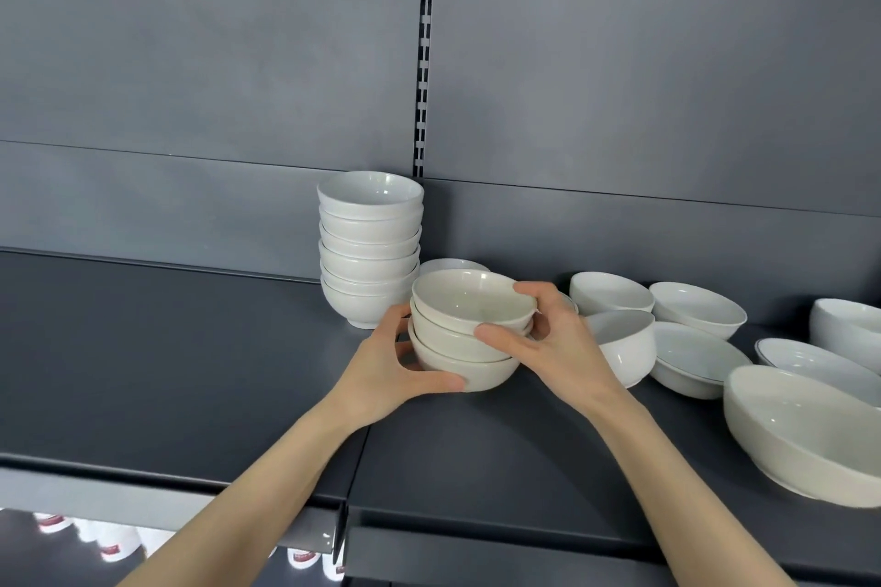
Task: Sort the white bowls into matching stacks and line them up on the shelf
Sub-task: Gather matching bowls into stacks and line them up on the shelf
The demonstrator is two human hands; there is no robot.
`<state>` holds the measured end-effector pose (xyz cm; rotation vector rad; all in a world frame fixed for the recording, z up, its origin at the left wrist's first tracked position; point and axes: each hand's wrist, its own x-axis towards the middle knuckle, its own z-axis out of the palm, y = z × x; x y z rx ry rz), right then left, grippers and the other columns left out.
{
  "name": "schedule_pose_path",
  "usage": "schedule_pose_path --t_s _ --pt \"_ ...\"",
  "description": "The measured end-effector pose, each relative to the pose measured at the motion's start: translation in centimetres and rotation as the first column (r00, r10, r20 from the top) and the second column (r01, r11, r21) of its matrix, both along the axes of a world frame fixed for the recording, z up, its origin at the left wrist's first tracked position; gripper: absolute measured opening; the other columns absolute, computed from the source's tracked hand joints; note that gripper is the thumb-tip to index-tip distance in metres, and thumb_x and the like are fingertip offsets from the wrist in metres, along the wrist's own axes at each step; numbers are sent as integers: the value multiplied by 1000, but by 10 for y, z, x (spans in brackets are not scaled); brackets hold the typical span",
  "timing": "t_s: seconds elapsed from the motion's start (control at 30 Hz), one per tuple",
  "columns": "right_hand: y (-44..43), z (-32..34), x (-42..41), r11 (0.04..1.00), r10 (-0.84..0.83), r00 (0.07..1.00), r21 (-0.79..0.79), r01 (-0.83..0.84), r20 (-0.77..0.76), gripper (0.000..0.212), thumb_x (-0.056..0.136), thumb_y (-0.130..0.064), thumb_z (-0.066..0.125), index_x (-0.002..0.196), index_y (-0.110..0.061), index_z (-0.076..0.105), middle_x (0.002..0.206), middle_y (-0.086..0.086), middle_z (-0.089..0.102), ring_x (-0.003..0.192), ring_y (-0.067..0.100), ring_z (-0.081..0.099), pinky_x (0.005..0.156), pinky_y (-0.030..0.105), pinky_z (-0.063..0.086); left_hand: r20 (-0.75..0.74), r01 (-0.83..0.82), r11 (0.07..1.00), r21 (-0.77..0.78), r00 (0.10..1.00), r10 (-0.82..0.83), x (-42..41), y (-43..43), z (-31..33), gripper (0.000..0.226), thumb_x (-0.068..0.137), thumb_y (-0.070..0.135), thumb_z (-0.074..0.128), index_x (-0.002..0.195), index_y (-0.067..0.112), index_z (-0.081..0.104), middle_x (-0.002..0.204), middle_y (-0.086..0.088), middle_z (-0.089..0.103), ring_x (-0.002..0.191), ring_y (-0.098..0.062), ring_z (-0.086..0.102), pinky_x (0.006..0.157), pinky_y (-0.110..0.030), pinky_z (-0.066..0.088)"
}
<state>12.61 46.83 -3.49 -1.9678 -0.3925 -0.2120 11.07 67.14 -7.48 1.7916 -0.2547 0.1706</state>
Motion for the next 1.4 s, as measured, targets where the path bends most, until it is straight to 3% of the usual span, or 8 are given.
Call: schedule_pose_path --t_s 0.2,0.33,0.47,0.63,0.77,0.9,1.23,1.4 --pt "-2 5 -3 995 98 986 28 -95 -134 134 47 -53 87 151 -28 7 127 -23 49 124 8 49 108 34 40 -41 98 995 -11 994 -99 -3 -1 2 82 64 0 85 129 29 44 121 15 62 111 -4 61 80 -17 53" --pt "-2 3 -7 993 100 986 71 -92 -136 85 66 -24 85 137 -21 38 110 -21 62 106 0 60 88 20 50 -41 92 995 -24 995 -93 -2 -1 2 73 65 -6 82 124 22 51 120 5 65 107 -7 64 78 -18 53" --pt "1 3 -10 989 88 987 131 -71 -133 67 67 -18 85 124 -21 52 108 -15 67 100 1 63 77 14 52 -21 53 998 -31 998 -54 -2 1 1 73 55 2 89 118 23 58 112 6 70 103 -9 66 77 -19 54" --pt "1 9 -21 982 65 993 183 -46 -95 61 67 -14 85 120 -20 56 108 -13 68 99 4 65 76 14 52 23 -20 998 -61 1000 21 -12 3 8 82 42 16 94 116 25 59 109 7 71 98 -9 67 78 -26 57" --pt "-6 22 -36 979 50 997 200 -39 -51 53 67 -12 85 112 -23 59 104 -14 69 93 3 67 71 13 52 90 -41 995 -88 995 49 -23 -4 18 84 41 15 95 116 26 59 103 7 71 94 -6 68 71 -18 55" --pt "-23 40 -49 982 7 1000 189 -4 -16 52 65 -15 86 110 -25 61 104 -15 69 93 1 67 71 12 51 160 -26 993 -115 986 45 -35 -23 31 89 34 38 86 118 28 58 102 15 71 91 -2 67 71 -14 53" --pt "-112 67 -86 981 -78 994 186 62 76 52 64 -14 84 112 -18 63 103 -12 71 87 0 69 70 14 53 229 33 990 -135 973 -2 -46 -113 49 92 35 43 87 122 33 56 105 12 68 91 -2 66 72 -12 52" --pt "-175 72 -99 985 -100 989 152 82 110 61 46 -37 82 104 -32 63 101 -13 73 88 3 70 74 17 55 216 53 991 -125 976 -25 -52 -179 48 97 35 43 92 124 32 55 107 11 68 94 -4 66 73 -16 54"
